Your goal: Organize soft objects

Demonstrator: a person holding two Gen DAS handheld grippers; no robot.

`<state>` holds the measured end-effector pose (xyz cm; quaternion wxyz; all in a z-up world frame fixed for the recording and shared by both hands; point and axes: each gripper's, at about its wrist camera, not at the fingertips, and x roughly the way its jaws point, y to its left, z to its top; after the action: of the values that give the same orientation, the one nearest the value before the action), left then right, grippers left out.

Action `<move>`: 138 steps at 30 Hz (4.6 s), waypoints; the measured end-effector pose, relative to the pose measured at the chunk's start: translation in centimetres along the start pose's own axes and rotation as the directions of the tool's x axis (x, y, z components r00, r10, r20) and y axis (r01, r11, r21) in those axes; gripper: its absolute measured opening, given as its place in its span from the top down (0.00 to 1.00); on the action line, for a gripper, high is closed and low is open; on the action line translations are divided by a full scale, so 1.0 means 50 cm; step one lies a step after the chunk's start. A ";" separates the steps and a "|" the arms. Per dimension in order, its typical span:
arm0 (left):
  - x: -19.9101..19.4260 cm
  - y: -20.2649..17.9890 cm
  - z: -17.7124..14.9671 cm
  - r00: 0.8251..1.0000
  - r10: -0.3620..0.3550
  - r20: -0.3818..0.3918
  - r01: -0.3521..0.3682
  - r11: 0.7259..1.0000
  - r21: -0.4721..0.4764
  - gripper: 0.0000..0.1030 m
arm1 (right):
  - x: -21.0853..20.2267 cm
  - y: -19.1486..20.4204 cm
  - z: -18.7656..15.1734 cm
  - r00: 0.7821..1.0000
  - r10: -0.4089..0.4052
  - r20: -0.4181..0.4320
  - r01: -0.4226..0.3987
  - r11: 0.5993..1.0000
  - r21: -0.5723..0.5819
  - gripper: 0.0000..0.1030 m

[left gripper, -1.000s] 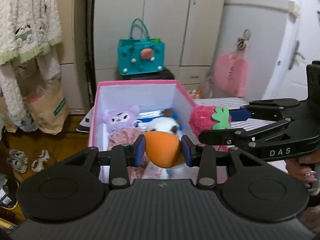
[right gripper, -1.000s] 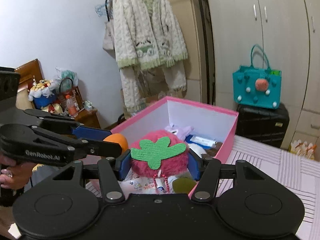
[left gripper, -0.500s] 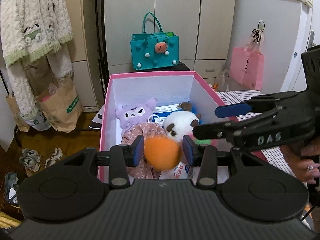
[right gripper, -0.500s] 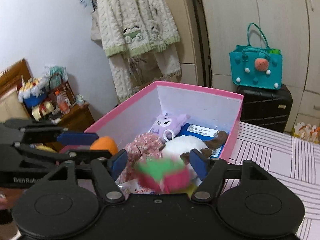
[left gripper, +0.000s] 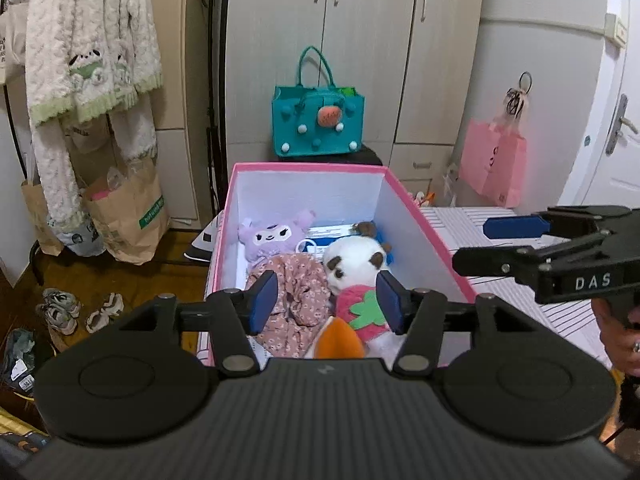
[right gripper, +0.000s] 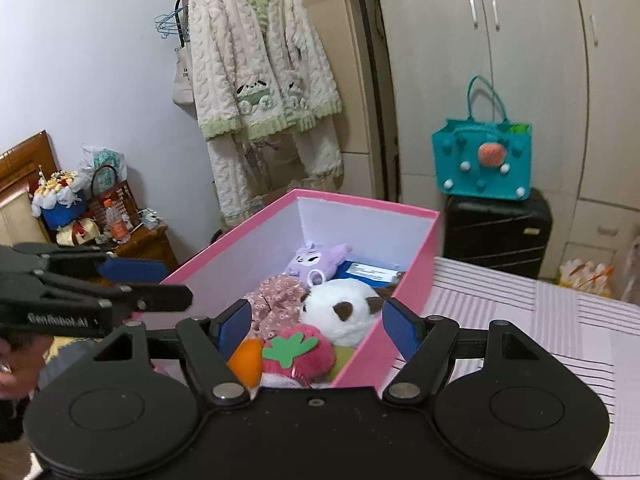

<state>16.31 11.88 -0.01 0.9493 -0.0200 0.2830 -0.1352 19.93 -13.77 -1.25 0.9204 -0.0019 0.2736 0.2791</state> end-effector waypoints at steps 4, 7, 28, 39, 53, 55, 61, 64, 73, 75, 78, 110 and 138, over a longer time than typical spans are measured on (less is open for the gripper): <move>-0.035 -0.023 -0.011 1.000 -0.010 0.023 0.010 1.000 0.007 0.46 | -0.044 0.012 -0.016 0.999 -0.026 0.023 0.026 1.000 -0.014 0.25; -0.059 -0.041 -0.017 0.999 -0.015 0.040 0.014 1.000 0.018 0.45 | -0.078 0.021 -0.030 0.998 -0.034 0.046 0.036 0.999 -0.031 0.24; -0.155 -0.152 -0.070 0.987 -0.023 0.161 0.017 0.999 0.039 0.17 | -0.223 0.003 -0.092 0.979 -0.192 0.063 0.194 0.981 -0.031 0.02; -0.129 -0.199 -0.075 0.984 0.160 0.078 -0.163 0.986 0.034 0.00 | -0.258 0.020 -0.134 0.885 -0.460 0.064 0.465 0.874 -0.145 0.01; -0.135 -0.254 -0.138 0.952 0.261 0.159 -0.264 0.965 0.000 0.00 | -0.302 0.023 -0.196 0.784 -0.612 0.110 0.601 0.791 0.117 0.02; -0.138 -0.255 -0.145 0.951 0.264 0.161 -0.268 0.964 0.000 0.00 | -0.314 0.027 -0.204 0.777 -0.617 0.125 0.602 0.786 0.139 0.02; -0.145 -0.255 -0.164 0.949 0.262 0.176 -0.265 0.964 -0.003 0.00 | -0.326 0.040 -0.225 0.774 -0.619 0.134 0.599 0.784 0.162 0.02; -0.147 -0.255 -0.171 0.945 0.269 0.185 -0.271 0.963 -0.015 0.00 | -0.328 0.052 -0.234 0.774 -0.615 0.150 0.595 0.788 0.161 0.02; -0.150 -0.260 -0.174 0.937 0.281 0.207 -0.292 0.956 0.021 0.00 | -0.317 0.071 -0.239 0.785 -0.604 0.138 0.588 0.796 0.142 0.02; -0.150 -0.267 -0.178 0.936 0.283 0.209 -0.297 0.954 0.039 0.00 | -0.321 0.073 -0.240 0.776 -0.614 0.143 0.598 0.789 0.141 0.02; -0.150 -0.276 -0.180 0.937 0.286 0.201 -0.305 0.950 0.072 0.00 | -0.330 0.073 -0.239 0.758 -0.638 0.136 0.623 0.770 0.140 0.01; -0.147 -0.258 -0.185 0.932 0.301 0.202 -0.308 0.952 0.000 0.00 | -0.332 0.060 -0.250 0.760 -0.637 0.131 0.614 0.769 0.177 0.01; -0.143 -0.252 -0.196 0.918 0.305 0.253 -0.311 0.950 -0.019 0.00 | -0.329 0.066 -0.259 0.737 -0.660 0.146 0.639 0.751 0.170 0.01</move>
<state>2.19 2.06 -2.99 0.9871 0.0181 0.1580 0.0165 0.30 -21.46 -3.47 0.9808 -0.0198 0.1782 -0.0762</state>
